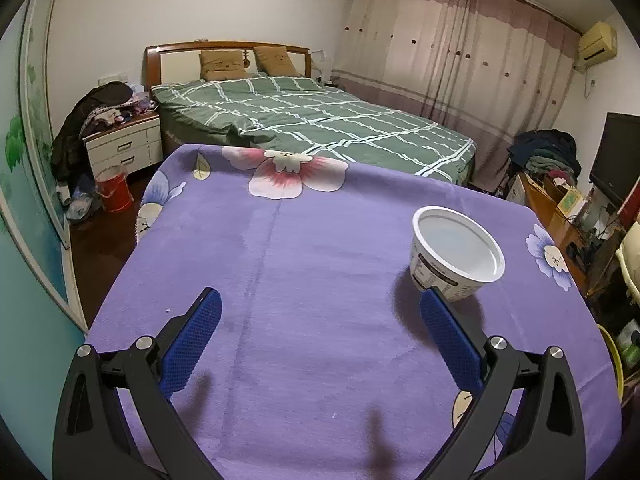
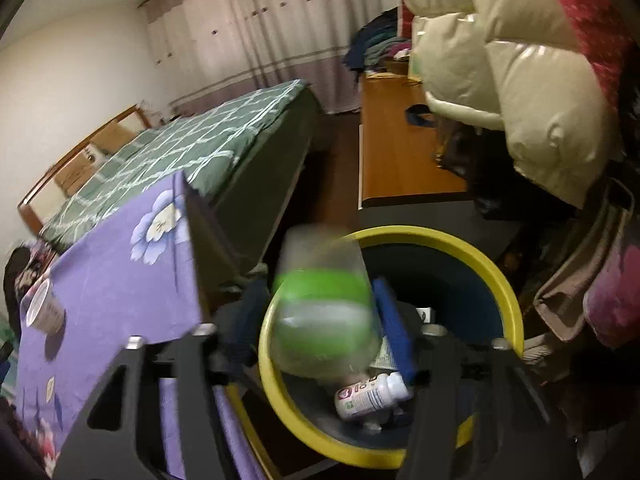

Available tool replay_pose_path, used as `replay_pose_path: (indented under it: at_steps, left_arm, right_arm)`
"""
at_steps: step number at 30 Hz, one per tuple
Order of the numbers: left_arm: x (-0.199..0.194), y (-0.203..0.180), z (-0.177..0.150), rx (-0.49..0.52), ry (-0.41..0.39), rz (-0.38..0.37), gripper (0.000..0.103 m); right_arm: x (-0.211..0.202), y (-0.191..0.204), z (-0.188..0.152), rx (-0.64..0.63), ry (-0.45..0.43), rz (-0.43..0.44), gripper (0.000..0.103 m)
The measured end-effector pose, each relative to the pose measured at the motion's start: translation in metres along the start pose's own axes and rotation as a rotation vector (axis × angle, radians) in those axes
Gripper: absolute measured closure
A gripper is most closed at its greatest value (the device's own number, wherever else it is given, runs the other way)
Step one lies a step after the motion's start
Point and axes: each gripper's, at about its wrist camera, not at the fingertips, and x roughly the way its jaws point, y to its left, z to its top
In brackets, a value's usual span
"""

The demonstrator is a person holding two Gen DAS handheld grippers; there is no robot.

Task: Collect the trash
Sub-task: 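Carry the clear cup over the bin and release it with the right gripper, then grasp the white yogurt cup by its rim with the left gripper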

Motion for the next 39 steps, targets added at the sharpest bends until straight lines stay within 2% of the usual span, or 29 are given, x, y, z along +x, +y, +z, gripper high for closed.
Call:
replay_pose_path:
  at_steps: [8, 16, 21, 24, 28, 34, 39]
  left_arm:
    - [-0.001, -0.017, -0.004, 0.059, 0.011, -0.044, 0.005]
    - [-0.005, -0.055, -0.012, 0.189, 0.027, -0.098, 0.005]
    - [0.011, -0.083, -0.014, 0.258, 0.134, -0.094, 0.005]
    - [0.025, -0.092, -0.006, 0.24, 0.187, -0.103, 0.005]
    - [0.051, -0.107, 0.003, 0.242, 0.22, -0.084, 0.005]
    - [0.08, -0.115, 0.014, 0.211, 0.205, -0.032, 0.005]
    - [0.097, -0.115, 0.023, 0.172, 0.224, -0.009, 0.005]
  right_arm:
    - [0.0, 0.037, -0.009, -0.056, -0.038, 0.066, 0.037]
    - [-0.007, 0.067, -0.013, -0.128, -0.086, 0.032, 0.036]
    - [-0.009, 0.075, -0.013, -0.166, -0.091, 0.012, 0.031]
    - [-0.008, 0.076, -0.012, -0.166, -0.09, 0.026, 0.031]
    - [-0.007, 0.075, -0.011, -0.159, -0.087, 0.041, 0.031]
    - [-0.008, 0.074, -0.011, -0.156, -0.089, 0.057, 0.03]
    - [-0.006, 0.071, -0.009, -0.142, -0.076, 0.071, 0.03]
